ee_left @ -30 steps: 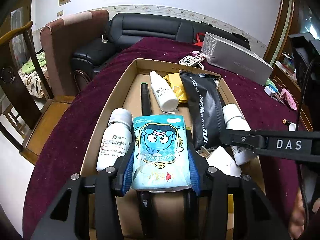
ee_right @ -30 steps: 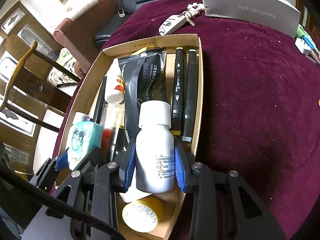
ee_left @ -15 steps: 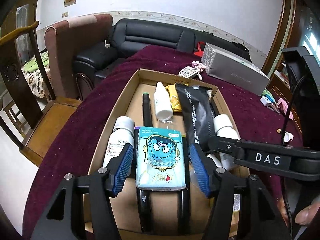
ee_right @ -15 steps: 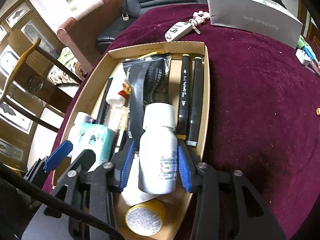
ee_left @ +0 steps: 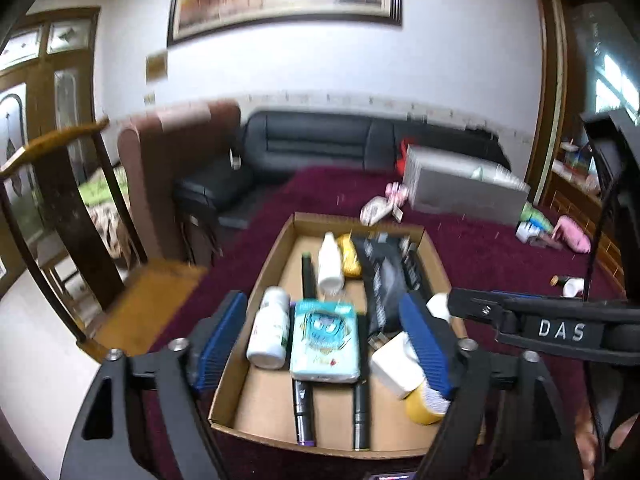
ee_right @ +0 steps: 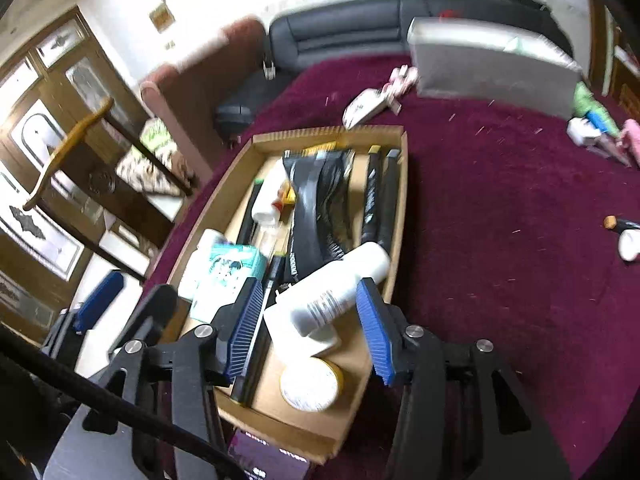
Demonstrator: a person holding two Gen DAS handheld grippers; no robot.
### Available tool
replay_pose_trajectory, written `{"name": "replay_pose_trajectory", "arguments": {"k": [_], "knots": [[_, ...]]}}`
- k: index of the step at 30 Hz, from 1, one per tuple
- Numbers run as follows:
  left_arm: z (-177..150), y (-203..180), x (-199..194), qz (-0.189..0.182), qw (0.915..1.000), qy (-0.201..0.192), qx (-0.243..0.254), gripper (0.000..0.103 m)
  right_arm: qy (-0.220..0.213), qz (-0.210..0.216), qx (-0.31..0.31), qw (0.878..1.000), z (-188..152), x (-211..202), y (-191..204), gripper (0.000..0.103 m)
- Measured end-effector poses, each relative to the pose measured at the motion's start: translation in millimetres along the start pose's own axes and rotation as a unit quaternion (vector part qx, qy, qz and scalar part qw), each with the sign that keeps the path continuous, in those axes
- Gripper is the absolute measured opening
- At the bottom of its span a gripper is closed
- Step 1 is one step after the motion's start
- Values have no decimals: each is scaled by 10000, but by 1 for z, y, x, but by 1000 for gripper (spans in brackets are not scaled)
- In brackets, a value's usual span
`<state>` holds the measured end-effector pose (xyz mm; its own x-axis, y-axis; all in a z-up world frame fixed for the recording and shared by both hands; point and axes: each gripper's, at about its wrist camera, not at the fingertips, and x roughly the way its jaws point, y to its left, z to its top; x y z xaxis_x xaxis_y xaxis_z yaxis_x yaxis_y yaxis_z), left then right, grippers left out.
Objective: Organize objects
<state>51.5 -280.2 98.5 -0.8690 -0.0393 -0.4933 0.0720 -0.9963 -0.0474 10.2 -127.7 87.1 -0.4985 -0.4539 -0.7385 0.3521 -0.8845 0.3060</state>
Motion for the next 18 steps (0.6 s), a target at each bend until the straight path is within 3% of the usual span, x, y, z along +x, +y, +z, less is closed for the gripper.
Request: {"name": "replay_pose_trajectory", "arguments": {"k": [2,3,5,8,11,18], "knots": [[3,2,-16,-23,9998,-176,-104,98,-355,-167,-120,9992,-6,-20,1,49],[4,2,-23,-56,9996,-211,-195,102,-557,-298,-196,9978,-10,-31,1,50],[7,4,-30,-355,9985,-147,-382,102,-854,-540,-278,9945,-20,-48,0,64],[7,12,-31,-786,9939,131,-759,102,-967,-859,-377,9909,-33,-59,-4,65],[3,12,-35,-509,9954,189,-793,102,-915,-1125,-488,9882,-46,-58,-5,65],[-7,7,-46,167,9980,170,-589,102,-692,-1194,-657,9883,-60,-49,2,65]]}}
